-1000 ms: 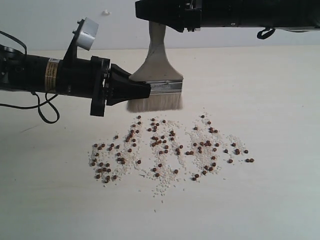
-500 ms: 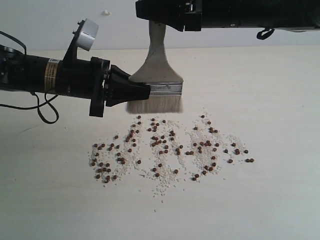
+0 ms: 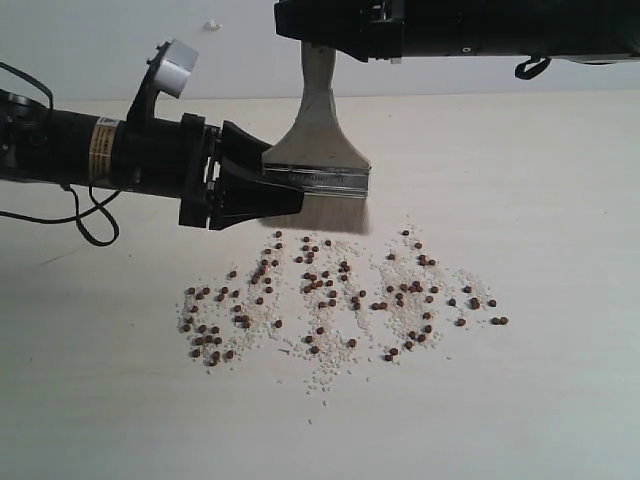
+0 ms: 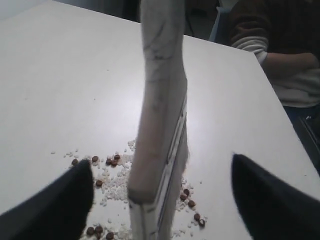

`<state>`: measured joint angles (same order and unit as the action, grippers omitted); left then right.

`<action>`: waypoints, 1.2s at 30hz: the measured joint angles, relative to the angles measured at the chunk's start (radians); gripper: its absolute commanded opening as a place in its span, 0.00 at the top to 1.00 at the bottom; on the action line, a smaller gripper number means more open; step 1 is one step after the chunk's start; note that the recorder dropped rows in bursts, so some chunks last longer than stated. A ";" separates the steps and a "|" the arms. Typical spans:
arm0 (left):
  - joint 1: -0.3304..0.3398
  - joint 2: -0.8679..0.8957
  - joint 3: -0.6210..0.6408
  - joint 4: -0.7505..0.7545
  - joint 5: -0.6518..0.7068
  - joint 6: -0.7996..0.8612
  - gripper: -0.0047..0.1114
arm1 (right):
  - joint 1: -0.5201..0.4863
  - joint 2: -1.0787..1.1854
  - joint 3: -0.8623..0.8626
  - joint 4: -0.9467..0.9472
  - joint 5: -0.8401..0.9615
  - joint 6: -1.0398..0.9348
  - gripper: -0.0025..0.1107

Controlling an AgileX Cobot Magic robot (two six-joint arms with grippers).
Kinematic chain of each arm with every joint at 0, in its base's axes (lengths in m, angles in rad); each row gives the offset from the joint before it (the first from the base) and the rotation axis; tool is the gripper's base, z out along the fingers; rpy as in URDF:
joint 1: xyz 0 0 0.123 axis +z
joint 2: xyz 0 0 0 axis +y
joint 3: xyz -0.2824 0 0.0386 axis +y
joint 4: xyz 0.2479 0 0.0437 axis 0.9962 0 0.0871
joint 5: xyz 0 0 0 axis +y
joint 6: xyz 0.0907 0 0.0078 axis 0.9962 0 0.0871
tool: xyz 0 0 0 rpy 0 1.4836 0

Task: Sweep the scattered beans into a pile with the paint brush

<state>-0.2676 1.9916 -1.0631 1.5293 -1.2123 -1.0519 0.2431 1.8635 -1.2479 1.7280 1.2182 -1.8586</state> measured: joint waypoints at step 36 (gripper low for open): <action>0.233 0.000 0.000 0.164 0.000 -0.586 0.25 | -0.142 -0.740 0.425 -0.007 -0.641 0.261 0.98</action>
<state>-0.0350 1.9916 -1.0631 1.6937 -1.2123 -1.6381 0.1015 1.1234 -0.8234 1.7215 0.5770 -1.5975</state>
